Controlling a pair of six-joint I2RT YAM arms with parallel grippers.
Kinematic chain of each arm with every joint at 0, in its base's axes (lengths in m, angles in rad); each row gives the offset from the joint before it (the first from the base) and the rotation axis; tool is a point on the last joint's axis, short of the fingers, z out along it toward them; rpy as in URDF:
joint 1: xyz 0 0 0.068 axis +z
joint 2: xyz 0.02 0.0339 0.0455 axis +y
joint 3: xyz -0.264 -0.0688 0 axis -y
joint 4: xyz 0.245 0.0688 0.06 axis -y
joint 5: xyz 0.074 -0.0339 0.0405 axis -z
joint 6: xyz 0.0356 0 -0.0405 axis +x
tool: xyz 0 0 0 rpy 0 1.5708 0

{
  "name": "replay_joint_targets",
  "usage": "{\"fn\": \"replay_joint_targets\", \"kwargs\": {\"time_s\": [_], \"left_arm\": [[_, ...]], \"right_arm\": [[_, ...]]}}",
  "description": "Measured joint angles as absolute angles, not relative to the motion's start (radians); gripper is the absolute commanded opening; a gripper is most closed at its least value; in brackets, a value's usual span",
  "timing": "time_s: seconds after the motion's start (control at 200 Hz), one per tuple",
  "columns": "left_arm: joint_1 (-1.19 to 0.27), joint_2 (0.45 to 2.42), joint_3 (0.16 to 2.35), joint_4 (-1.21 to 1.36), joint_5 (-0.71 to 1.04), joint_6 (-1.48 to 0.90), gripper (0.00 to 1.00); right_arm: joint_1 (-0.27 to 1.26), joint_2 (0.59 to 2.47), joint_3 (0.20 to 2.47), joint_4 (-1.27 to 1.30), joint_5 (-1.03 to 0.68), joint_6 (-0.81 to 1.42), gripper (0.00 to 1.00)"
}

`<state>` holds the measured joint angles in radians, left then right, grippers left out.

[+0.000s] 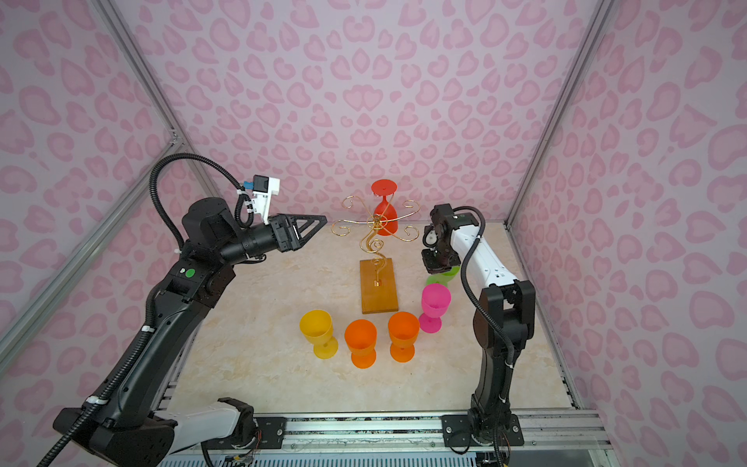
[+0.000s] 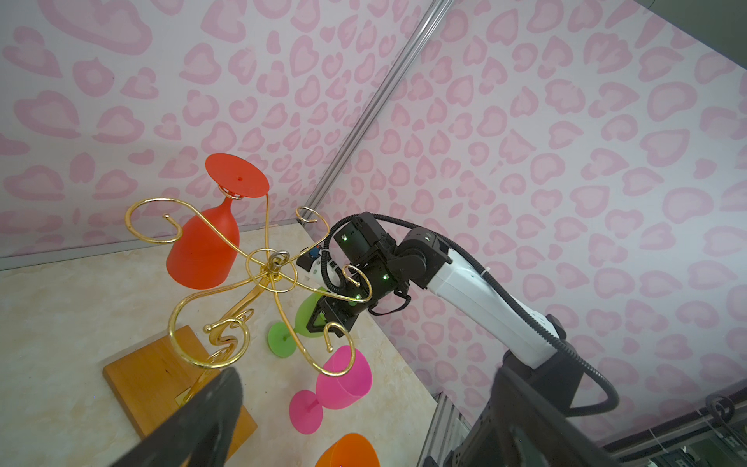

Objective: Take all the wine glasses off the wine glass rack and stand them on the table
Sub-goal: 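Lower the green glass upright beside the pink glass with the right gripper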

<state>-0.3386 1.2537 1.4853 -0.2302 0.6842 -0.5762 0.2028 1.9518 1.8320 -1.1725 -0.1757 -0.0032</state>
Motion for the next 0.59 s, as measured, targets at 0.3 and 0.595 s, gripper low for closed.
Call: {"fn": "replay_joint_targets", "kwargs": {"time_s": [0.3, 0.595], "left_arm": [[-0.339, 1.253, 1.485, -0.231, 0.69, -0.576, 0.98], [-0.339, 1.253, 1.485, -0.243, 0.68, -0.575, 0.98]], "right_arm": [[0.21, 1.971, 1.876, -1.172, -0.173, -0.003, 0.21], [0.216, 1.969, 1.901, -1.174, -0.158, 0.008, 0.25]]}}
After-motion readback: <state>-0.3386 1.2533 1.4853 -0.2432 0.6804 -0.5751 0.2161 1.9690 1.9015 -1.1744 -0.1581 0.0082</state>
